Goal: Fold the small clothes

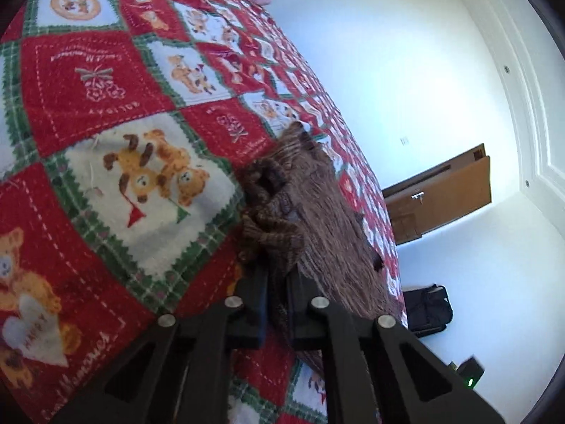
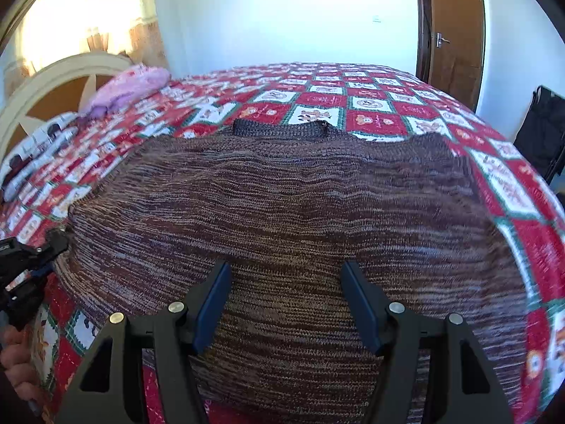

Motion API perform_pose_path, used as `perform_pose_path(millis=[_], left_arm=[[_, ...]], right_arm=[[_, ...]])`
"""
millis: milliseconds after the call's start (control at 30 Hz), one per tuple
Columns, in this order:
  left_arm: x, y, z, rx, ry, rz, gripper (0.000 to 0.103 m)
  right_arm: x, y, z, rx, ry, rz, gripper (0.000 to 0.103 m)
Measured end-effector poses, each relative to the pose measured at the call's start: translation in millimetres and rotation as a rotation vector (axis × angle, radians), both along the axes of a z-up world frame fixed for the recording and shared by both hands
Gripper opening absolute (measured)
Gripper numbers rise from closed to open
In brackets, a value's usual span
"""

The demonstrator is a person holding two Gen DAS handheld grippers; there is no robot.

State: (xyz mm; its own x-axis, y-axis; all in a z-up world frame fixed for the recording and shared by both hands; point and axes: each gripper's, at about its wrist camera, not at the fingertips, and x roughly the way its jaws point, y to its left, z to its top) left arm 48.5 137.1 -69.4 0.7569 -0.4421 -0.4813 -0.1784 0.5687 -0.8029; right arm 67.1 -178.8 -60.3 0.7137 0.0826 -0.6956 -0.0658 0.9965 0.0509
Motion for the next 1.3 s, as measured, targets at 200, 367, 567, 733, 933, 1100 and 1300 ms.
perform_pose_path(millis=[200, 367, 567, 733, 933, 1100, 1300], left_arm=[[-17, -12, 24, 0.176, -0.145, -0.027, 0.008], [-1, -4, 0, 0.145, -0.076, -0.027, 0.008], [4, -5, 4, 0.162, -0.066, -0.045, 0.015], [14, 4, 2, 0.095, -0.052, -0.056, 0.018], [25, 1, 1, 0.119, -0.045, -0.02, 0.017], [32, 2, 1, 0.155, -0.069, -0.05, 0.009], [38, 0, 19, 0.206, -0.122, -0.102, 0.007]], right_arm=[[26, 43, 58, 0.157, -0.018, 0.157, 0.065], [90, 110, 64, 0.215, 0.132, 0.246, 0.065], [143, 193, 31, 0.087, 0.285, 0.3, 0.066], [173, 230, 9, 0.048, 0.357, 0.315, 0.094], [172, 260, -6, -0.164, 0.331, 0.364, 0.096], [161, 234, 5, -0.186, 0.258, 0.358, 0.035], [166, 169, 28, 0.178, 0.291, 0.317, 0.014]])
